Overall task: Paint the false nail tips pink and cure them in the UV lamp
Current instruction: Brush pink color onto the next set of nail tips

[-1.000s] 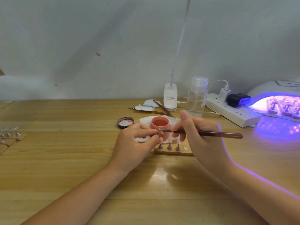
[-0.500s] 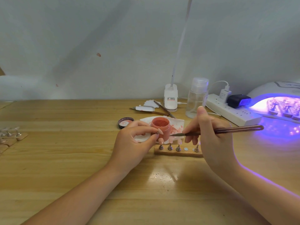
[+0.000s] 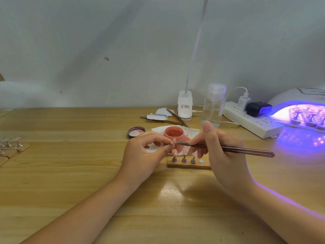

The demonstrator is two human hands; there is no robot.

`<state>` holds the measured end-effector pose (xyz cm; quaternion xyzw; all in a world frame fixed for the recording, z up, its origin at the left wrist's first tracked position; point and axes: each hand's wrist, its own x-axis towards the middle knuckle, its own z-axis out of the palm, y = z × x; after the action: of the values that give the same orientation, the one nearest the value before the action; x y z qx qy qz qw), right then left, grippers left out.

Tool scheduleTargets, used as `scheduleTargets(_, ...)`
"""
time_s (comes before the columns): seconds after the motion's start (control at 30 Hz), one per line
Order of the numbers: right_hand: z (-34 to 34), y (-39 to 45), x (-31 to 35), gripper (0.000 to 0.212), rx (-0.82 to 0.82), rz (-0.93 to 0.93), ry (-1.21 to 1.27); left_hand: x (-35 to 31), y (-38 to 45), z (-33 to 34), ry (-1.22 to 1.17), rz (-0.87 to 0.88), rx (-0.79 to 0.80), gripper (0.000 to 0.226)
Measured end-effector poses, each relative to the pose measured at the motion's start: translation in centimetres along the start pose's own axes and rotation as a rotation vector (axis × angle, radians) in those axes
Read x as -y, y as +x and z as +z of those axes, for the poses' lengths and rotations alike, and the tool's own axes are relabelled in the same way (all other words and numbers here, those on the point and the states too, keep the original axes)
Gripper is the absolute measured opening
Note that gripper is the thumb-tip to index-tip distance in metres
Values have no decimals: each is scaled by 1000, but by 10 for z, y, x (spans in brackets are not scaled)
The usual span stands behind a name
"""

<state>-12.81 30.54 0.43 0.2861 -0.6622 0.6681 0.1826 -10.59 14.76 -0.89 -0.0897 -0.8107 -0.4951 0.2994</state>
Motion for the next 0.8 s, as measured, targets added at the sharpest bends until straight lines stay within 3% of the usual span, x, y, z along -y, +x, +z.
scheduleTargets(0.33,0,1,2,49,25,38,-18,1,1,0,-5,15,-6,23)
scheduleTargets(0.5,0,2,2,43,4,8,-21,0,1,1,-19,7,-7,8)
scheduleTargets(0.7,0,0,3,46,20,45,9,1,0,2,-10,13,-23,12)
scheduleTargets(0.8,0,2,3,39,28,6,-36,3,0,2,6,9,-36,25)
